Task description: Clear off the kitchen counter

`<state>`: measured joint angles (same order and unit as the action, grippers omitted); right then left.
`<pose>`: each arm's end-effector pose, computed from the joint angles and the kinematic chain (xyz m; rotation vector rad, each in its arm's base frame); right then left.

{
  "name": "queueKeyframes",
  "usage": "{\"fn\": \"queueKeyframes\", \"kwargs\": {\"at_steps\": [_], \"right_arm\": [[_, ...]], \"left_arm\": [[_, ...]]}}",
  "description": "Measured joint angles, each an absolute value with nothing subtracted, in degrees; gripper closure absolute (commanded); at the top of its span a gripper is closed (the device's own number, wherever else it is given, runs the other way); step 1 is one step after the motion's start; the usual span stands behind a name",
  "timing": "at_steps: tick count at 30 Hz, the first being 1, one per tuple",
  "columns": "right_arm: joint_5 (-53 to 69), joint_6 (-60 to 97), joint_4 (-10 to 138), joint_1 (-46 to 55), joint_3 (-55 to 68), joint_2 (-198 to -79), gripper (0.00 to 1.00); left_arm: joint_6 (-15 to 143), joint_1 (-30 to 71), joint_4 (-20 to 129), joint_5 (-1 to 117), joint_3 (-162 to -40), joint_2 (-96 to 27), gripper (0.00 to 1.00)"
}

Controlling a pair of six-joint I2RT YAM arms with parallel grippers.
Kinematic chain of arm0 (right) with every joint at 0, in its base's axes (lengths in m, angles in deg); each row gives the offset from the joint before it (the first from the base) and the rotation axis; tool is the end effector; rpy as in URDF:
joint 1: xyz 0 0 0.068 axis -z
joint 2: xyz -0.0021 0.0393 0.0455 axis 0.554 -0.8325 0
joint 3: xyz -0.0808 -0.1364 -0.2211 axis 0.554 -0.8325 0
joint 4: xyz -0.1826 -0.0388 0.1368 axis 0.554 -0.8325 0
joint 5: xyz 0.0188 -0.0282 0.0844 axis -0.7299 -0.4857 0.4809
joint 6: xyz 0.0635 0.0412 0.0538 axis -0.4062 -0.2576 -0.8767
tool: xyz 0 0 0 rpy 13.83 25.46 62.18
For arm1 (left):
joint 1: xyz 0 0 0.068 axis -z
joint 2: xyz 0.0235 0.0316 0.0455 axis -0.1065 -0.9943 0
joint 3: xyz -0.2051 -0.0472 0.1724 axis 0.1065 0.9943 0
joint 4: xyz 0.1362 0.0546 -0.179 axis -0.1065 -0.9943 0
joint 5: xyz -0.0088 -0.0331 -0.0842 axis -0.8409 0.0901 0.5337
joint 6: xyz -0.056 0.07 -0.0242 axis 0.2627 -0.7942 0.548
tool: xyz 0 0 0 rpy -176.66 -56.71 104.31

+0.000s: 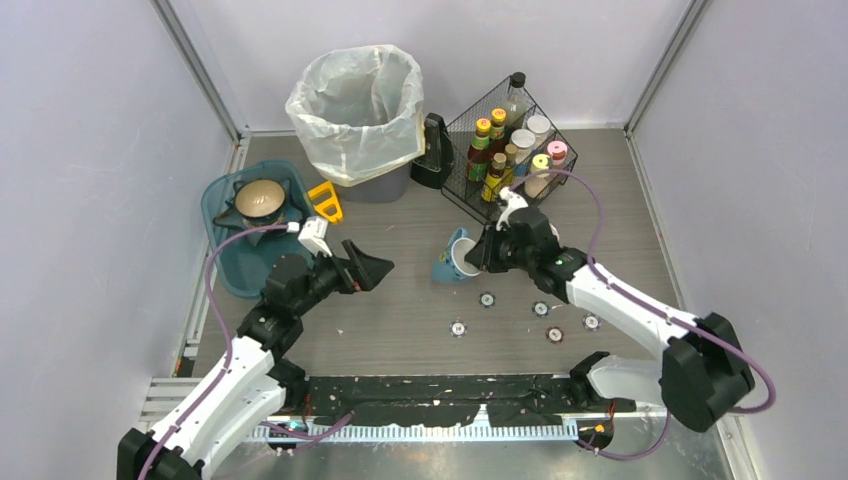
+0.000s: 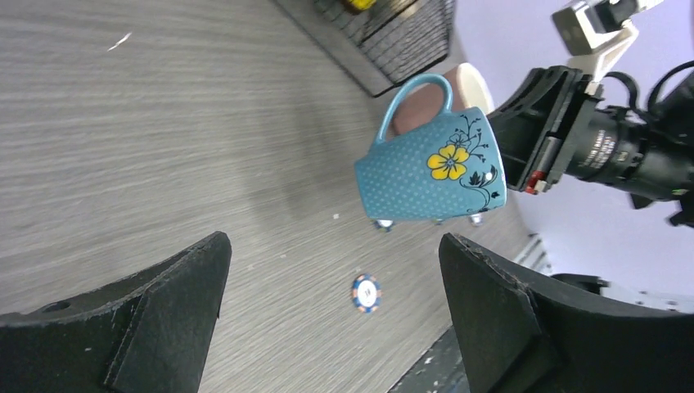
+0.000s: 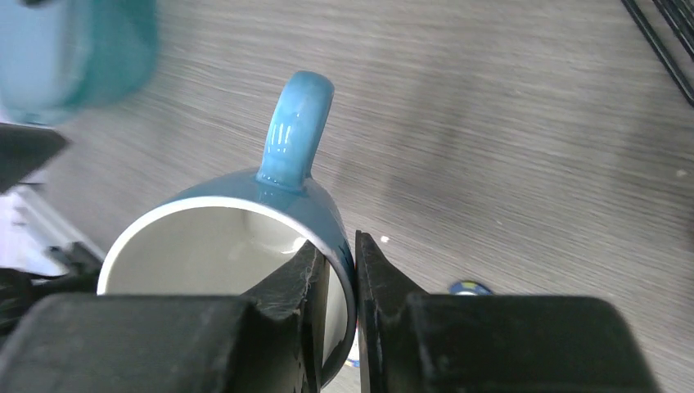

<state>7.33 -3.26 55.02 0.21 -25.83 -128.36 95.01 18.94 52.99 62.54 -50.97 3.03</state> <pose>0.2241 0.1597 0.2187 -0.1604 2.3210 0.7043 0.1581 -0.0945 0.2339 -0.1283 1.9542 -1.0118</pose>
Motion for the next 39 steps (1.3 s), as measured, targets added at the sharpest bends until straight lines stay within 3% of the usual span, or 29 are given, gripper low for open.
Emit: {"fn": "queueKeyframes", "kwargs": {"at_steps": [10,23,39], "right_arm": [[21.64,-14.11,79.85,4.12,-36.3,-116.34,0.95],[30.91,-26.98,109.62,4.14,-41.15,-115.07,0.94],[35.76,-32.18,122.43,4.19,-42.75,-117.41,0.94]], "left_arm": [[103.9,21.98,68.03,70.98,-51.47,-0.32,0.0],[111.46,30.31,84.38,73.31,-54.11,-6.24,0.0],[120.29,36.32,100.58,73.23,-58.75,-15.7,0.03]]}}
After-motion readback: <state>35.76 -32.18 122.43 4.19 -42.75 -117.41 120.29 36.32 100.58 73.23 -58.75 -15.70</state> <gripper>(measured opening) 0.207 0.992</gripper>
